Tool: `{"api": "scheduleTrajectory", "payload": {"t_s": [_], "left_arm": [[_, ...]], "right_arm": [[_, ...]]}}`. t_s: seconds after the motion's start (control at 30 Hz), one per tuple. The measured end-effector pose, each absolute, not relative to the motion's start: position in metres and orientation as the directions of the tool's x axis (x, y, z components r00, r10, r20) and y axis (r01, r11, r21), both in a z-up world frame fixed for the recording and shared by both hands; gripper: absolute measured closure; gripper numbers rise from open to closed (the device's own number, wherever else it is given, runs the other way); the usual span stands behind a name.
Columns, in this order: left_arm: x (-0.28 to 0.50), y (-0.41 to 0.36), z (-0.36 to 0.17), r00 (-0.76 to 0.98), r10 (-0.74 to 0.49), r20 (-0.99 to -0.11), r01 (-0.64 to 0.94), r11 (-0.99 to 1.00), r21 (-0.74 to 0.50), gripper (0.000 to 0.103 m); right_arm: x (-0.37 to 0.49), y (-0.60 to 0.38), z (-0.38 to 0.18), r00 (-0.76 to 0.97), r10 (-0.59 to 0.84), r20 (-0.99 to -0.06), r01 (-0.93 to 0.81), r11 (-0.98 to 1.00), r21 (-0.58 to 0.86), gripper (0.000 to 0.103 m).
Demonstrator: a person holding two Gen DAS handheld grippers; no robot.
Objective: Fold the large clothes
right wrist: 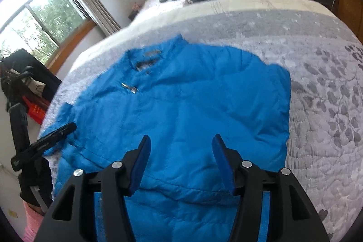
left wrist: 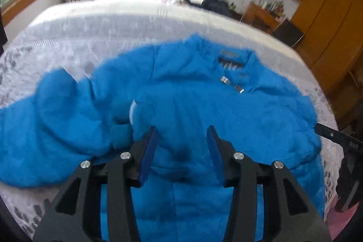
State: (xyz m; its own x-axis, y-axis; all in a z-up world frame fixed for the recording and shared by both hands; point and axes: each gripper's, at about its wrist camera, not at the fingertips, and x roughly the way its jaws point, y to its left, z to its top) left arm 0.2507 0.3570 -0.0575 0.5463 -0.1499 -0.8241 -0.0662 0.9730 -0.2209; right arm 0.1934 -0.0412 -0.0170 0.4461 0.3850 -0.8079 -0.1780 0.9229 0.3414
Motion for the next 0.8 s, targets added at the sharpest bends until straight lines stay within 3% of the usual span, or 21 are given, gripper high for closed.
{"api": "scheduleTrajectory", "payload": {"t_s": [0.13, 0.37, 0.6, 0.8], "left_arm": [[0.255, 0.356, -0.067, 0.545, -0.146, -0.825, -0.055, 0.976, -0.209, 0.06], [0.231, 0.38, -0.026, 0.608, -0.171, -0.775, -0.085, 0.957, -0.278, 0.054], [0.16, 0.459, 0.007, 0.658, -0.029, -0.753, -0.264, 0.927, -0.266, 0.035], [0.109, 0.54, -0.012, 0.603, 0.082, -0.793, -0.445, 0.86, -0.25, 0.033]], "right_arm": [[0.208, -0.047, -0.048, 0.391, 0.396, -0.831, -0.138, 0.918, 0.373, 0.046], [0.198, -0.052, -0.029, 0.422, 0.411, -0.808, -0.164, 0.911, 0.378, 0.044], [0.185, -0.038, -0.011, 0.431, 0.434, -0.791, -0.217, 0.901, 0.376, 0.039], [0.178, -0.007, -0.017, 0.378, 0.447, -0.811, -0.278, 0.89, 0.361, 0.038]]}}
